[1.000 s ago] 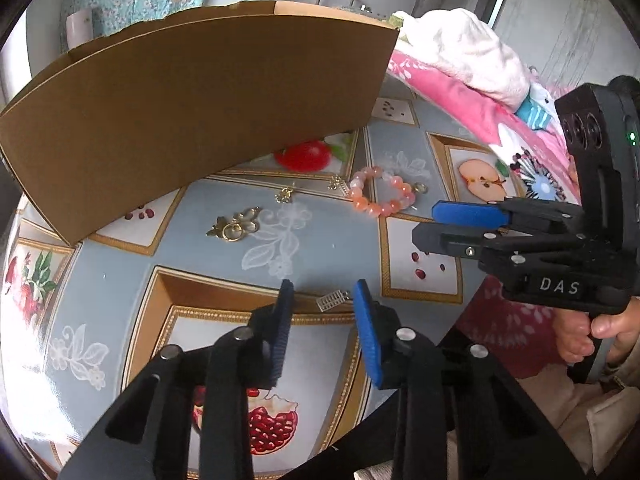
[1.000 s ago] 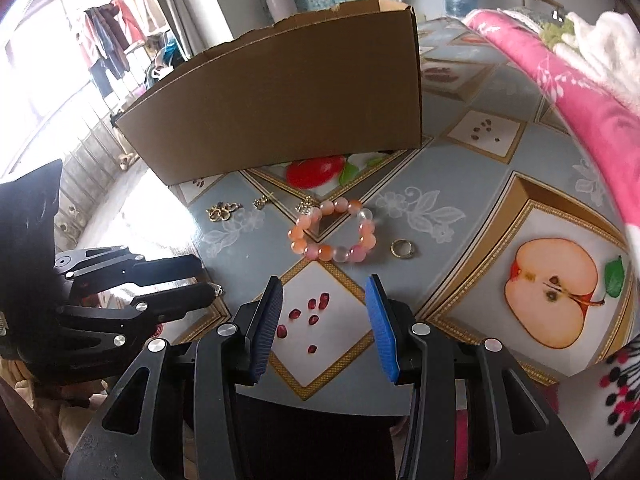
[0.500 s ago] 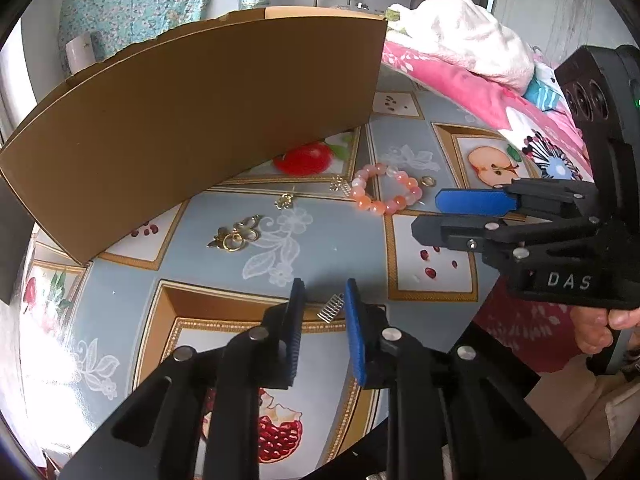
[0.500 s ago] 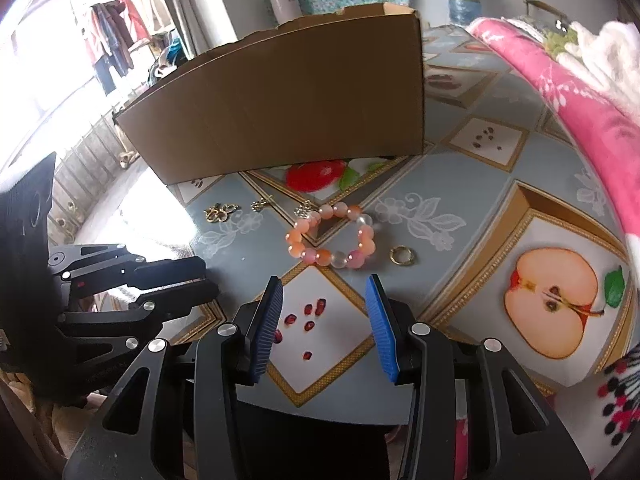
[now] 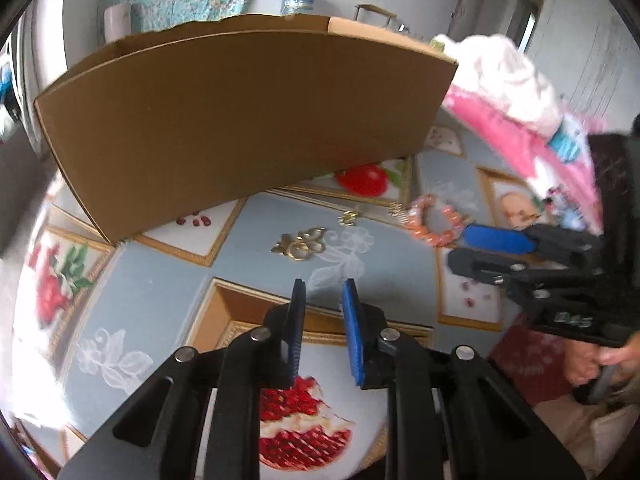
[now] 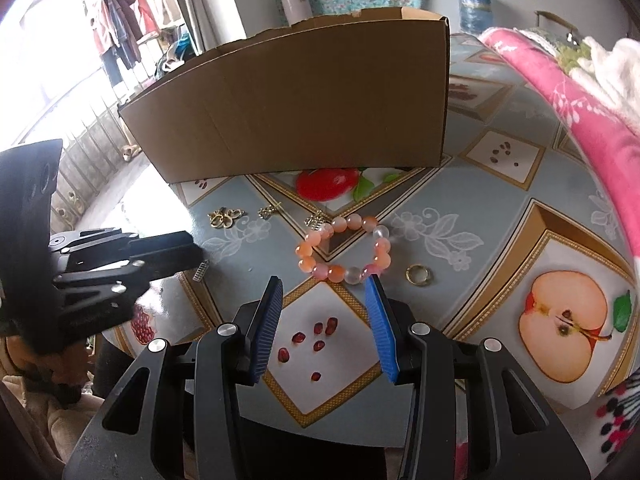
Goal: Organize jewelry
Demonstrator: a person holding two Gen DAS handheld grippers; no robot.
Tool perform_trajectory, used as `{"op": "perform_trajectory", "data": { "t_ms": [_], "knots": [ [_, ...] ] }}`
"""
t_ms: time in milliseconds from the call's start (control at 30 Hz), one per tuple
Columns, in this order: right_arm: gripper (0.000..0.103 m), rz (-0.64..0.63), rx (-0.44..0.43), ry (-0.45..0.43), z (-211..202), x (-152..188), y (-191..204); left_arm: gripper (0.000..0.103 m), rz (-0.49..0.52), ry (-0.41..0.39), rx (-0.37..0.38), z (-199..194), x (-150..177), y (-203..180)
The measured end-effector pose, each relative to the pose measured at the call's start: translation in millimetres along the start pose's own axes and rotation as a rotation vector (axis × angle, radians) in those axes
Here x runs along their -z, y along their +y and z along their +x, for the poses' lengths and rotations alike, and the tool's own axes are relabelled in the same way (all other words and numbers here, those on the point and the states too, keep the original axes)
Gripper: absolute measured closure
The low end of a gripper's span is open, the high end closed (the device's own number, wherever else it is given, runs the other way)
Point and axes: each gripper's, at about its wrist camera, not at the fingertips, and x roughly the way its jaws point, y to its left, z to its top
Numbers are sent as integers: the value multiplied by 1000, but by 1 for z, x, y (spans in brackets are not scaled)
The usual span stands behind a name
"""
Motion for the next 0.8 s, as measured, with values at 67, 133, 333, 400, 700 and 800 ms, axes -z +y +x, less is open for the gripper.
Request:
{"op": "perform_trajectory", "data": {
  "t_ms": [67,133,333,400,700,800],
  "knots": [
    [63,-4,-5,-3,0,0,1,84,12,-7,49,-6,1,-3],
    [63,-11,-8,-7,-1,-1,3,84,48,-6,62,-9,4,-10],
    [63,-33,-2,-23,-1,-1,10,84,65,35,-4,2,5,-16],
    [63,-37,0,-25,0,-1,12,84,68,35,-19,2,5,-15],
    [63,-46,-1,-43,0,-2,15,100,78,32,-84,7,3,-17],
    [63,-67,-15,-48,1,-5,20,100,65,29,-72,6,3,-14]
  ]
}}
